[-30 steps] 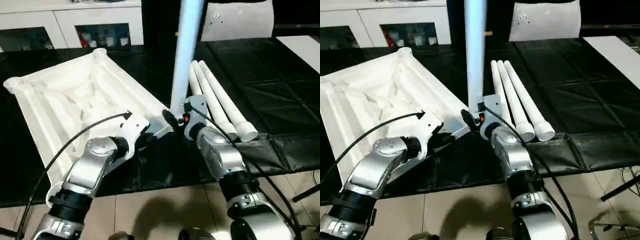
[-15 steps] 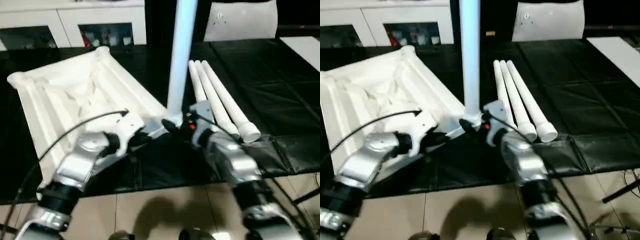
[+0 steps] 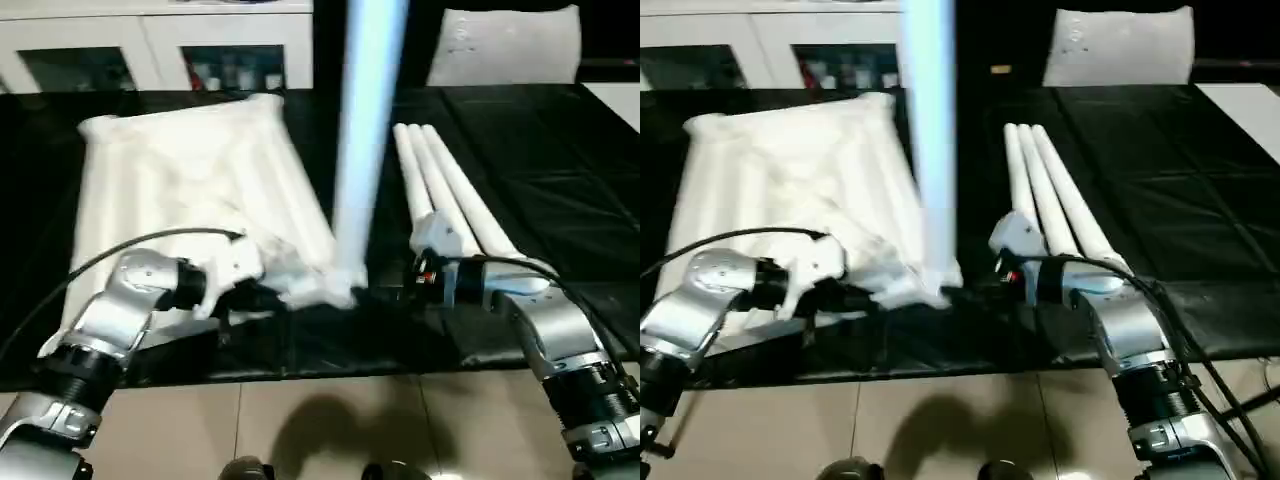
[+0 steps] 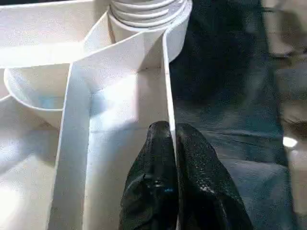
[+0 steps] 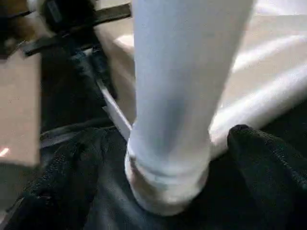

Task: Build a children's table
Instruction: Rotate leg to tighten

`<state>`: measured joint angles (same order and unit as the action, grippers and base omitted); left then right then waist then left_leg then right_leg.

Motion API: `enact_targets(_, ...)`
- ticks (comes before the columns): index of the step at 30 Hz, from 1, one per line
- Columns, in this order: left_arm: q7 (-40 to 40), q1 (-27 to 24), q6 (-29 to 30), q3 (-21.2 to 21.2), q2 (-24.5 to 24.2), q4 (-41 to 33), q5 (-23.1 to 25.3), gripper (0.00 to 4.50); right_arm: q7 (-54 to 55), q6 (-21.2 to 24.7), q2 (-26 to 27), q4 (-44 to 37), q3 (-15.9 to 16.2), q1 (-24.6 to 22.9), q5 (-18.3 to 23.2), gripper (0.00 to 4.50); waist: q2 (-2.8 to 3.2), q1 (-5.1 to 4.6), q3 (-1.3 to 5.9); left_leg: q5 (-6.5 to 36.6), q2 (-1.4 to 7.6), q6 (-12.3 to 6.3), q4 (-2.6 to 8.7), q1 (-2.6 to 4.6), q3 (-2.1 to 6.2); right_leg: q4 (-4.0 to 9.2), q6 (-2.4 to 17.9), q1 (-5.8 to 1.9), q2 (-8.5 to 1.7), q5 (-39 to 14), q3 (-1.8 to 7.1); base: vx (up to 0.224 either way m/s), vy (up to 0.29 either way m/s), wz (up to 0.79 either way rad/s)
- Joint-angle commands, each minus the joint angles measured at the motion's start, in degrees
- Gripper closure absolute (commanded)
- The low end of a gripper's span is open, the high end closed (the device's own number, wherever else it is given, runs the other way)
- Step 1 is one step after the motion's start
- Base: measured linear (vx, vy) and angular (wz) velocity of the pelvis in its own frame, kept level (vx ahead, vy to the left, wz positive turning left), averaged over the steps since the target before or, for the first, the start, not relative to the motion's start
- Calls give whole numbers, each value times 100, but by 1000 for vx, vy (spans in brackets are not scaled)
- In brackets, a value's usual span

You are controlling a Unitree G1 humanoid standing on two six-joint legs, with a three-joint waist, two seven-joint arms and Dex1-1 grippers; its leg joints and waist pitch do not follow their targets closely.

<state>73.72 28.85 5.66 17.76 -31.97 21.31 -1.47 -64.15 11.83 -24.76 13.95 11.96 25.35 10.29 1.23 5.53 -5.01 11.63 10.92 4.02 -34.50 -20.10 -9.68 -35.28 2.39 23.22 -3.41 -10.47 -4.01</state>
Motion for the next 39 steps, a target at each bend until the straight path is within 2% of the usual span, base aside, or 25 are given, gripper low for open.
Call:
enact_targets(1, 351, 112, -216, 269, -36, 5, 58, 450, -250, -7, -119, -56, 118, 93, 34, 6, 26, -31, 496, 632, 213, -314, 363, 22, 29, 356, 1335, -355, -431, -712, 317, 0, 0, 0)
enact_targets(2, 463, 158, -320, 330, -54, 73, 65, 450, -478, 17, -179, -80, 230, 82, 84, 6, 20, -30, 493, 634, 208, -304, 363, 3, 30, 363, 1294, -370, -438, -780, 317, 0, 0, 0)
enact_targets(5, 523, 220, -442, 356, -48, 194, 120, 450, -624, 36, -214, -60, 298, 86, 61, 6, 13, -40, 499, 581, 202, -305, 359, -14, 37, 364, 1269, -376, -439, -760, 312, 0, 0, 0)
enact_targets(6, 541, 280, -537, 363, -37, 313, 175, 450, -716, 41, -221, -22, 324, 103, 63, 34, 13, -48, 501, 573, 199, -310, 357, -20, 37, 363, 1255, -381, -440, -776, 312, 0, 0, 0)
enact_targets(8, 557, 336, -617, 365, -24, 423, 201, 450, -819, 63, -235, 10, 346, 124, 96, 46, -5, -51, 490, 554, 189, -315, 355, -27, 33, 377, 1219, -382, -432, -856, 308, 0, 0, 0)
enact_targets(11, 585, 412, -723, 376, -14, 575, 210, 450, -978, 94, -273, 47, 392, 161, 128, 84, 1, -51, 491, 572, 197, -297, 355, -21, 35, 390, 1184, -378, -442, -988, 306, 0, 0, 0)
enact_targets(13, 592, 428, -750, 385, -11, 605, 213, 450, -1000, 84, -279, 73, 392, 180, 131, 89, -2, -54, 491, 559, 199, -302, 354, -18, 32, 380, 1205, -373, -439, -949, 307, 0, 0, 0)
enact_targets(16, 604, 448, -802, 398, 1, 663, 215, 450, -1043, 91, -254, 138, 413, 226, 142, 126, -6, -46, 495, 501, 199, -318, 350, -21, 30, 374, 1218, -373, -435, -856, 307, 0, 0, 0)
enact_targets(19, 613, 474, -865, 406, 21, 744, 228, 450, -1067, 73, -222, 211, 439, 258, 116, 144, -8, -47, 498, 499, 202, -317, 351, -14, 32, 368, 1240, -367, -436, -860, 302, 0, 0, 0)
enact_targets(23, 605, 512, -957, 407, 57, 873, 256, 450, -1070, 15, -164, 353, 490, 305, 65, 181, -13, -42, 487, 560, 206, -297, 356, -12, 31, 385, 1204, -366, -445, -1009, 304, 0, 0, 0)
enact_targets(26, 588, 511, -994, 404, 66, 915, 268, 450, -1042, -22, -127, 400, 525, 308, 35, 202, -5, -44, 465, 695, 201, -255, 367, -3, 30, 425, 1130, -359, -452, -1308, 302, 0, 0, 0)
enact_targets(28, 574, 501, -1001, 401, 76, 927, 273, 450, -1023, -36, -105, 407, 550, 296, 18, 206, -17, -49, 467, 699, 204, -233, 373, -1, 34, 429, 1087, -362, -450, -1381, 305, 0, 0, 0)
enact_targets(30, 568, 492, -998, 399, 78, 922, 271, 450, -1018, -36, -104, 393, 559, 284, 13, 230, -5, -48, 472, 722, 209, -222, 378, 3, 37, 435, 1067, -356, -450, -1398, 303, 0, 0, 0)
enact_targets(34, 567, 499, -1045, 391, 112, 989, 274, 450, -846, 40, -37, 459, 478, 293, 18, 230, -7, -59, 481, 750, 197, -215, 377, -4, 37, 431, 1083, -364, -441, -1323, 299, 0, 0, 0)
enact_targets(35, 564, 499, -1049, 392, 119, 995, 276, 450, -843, 100, -28, 470, 446, 301, 56, 203, -4, -59, 483, 765, 198, -214, 376, 1, 36, 436, 1075, -364, -444, -1358, 299, 0, 0, 0)
enact_targets(37, 558, 498, -1061, 393, 137, 1003, 286, 450, -880, 129, -47, 482, 435, 300, 74, 203, -2, -60, 476, 832, 194, -210, 377, 8, 35, 462, 1029, -359, -445, -1543, 296, 0, 0, 0)
enact_targets(38, 555, 497, -1064, 393, 145, 1006, 287, 450, -874, 95, -51, 490, 442, 283, 55, 183, 7, -55, 491, 806, 202, -202, 379, 12, 39, 461, 1004, -356, -447, -1582, 297, 0, 0, 0)
enact_targets(39, 547, 499, -1075, 393, 153, 1016, 290, 450, -846, 49, -44, 509, 441, 263, 36, 183, 8, -55, 498, 791, 205, -198, 377, 13, 40, 455, 1005, -355, -443, -1557, 296, 0, 0, 0)
